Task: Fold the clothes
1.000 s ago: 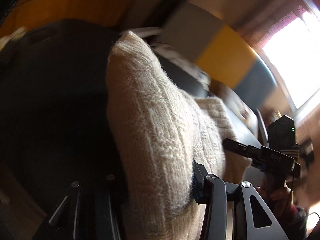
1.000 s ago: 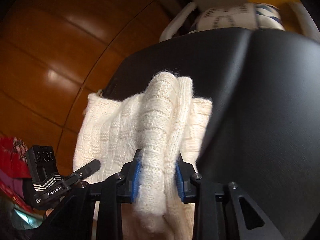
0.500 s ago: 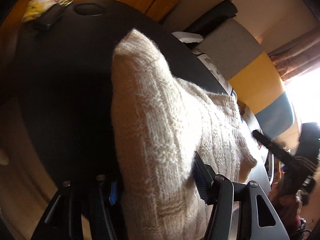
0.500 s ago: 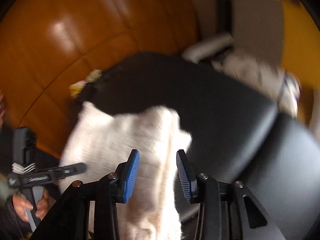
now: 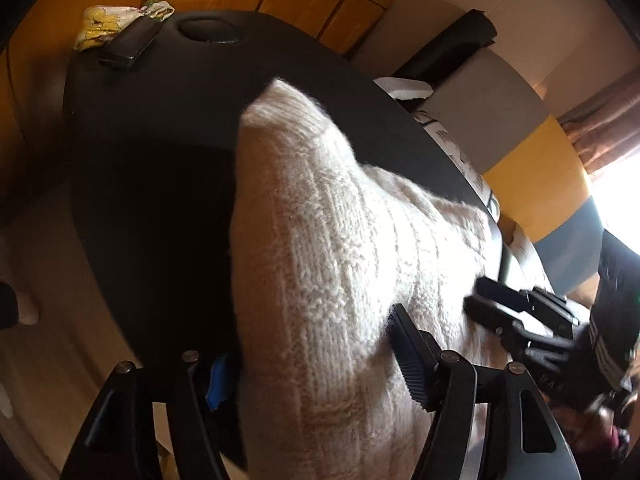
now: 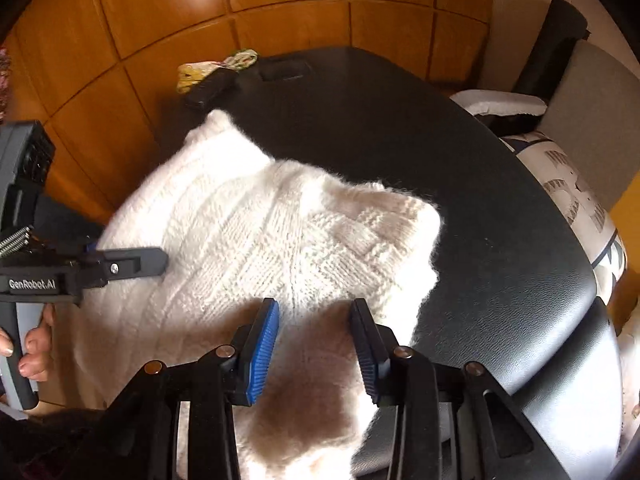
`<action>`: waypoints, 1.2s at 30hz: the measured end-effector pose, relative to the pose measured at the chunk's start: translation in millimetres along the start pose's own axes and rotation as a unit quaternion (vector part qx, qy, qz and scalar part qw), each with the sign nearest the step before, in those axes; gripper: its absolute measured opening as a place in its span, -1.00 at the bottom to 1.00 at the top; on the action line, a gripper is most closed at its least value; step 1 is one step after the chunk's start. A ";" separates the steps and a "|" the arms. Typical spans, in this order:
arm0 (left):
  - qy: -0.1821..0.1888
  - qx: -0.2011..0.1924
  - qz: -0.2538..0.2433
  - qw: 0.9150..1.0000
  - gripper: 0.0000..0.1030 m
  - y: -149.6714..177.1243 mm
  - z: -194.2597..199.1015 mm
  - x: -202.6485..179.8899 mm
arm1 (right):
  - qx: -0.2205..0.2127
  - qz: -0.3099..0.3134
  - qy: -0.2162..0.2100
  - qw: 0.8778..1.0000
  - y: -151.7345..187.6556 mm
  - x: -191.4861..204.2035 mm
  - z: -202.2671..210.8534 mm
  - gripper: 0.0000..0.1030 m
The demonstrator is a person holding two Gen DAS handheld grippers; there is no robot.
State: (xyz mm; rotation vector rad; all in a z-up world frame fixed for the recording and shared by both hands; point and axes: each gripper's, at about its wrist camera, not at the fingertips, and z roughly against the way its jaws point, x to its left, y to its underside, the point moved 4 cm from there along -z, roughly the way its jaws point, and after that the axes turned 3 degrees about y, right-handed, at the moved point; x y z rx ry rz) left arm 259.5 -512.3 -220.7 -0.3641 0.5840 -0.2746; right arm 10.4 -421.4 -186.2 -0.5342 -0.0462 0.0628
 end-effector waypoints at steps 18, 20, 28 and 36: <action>0.005 -0.100 -0.035 0.994 0.48 -5.3 55.2 -74.4 | -0.050 0.059 0.002 0.997 -13.3 36.3 27.8 -0.30; 0.023 -0.086 -0.046 0.995 0.48 -6.8 43.1 -90.2 | -0.038 0.065 -0.001 0.997 -7.4 38.8 25.1 -0.30; -0.036 -0.037 -0.051 0.997 0.48 6.1 -28.6 -112.4 | 0.000 0.009 -0.019 1.000 10.8 15.8 -5.3 -0.30; -0.104 -0.060 -0.067 0.990 0.67 24.4 -15.3 -94.1 | -0.050 -0.065 -0.013 0.997 20.1 15.0 1.9 -0.30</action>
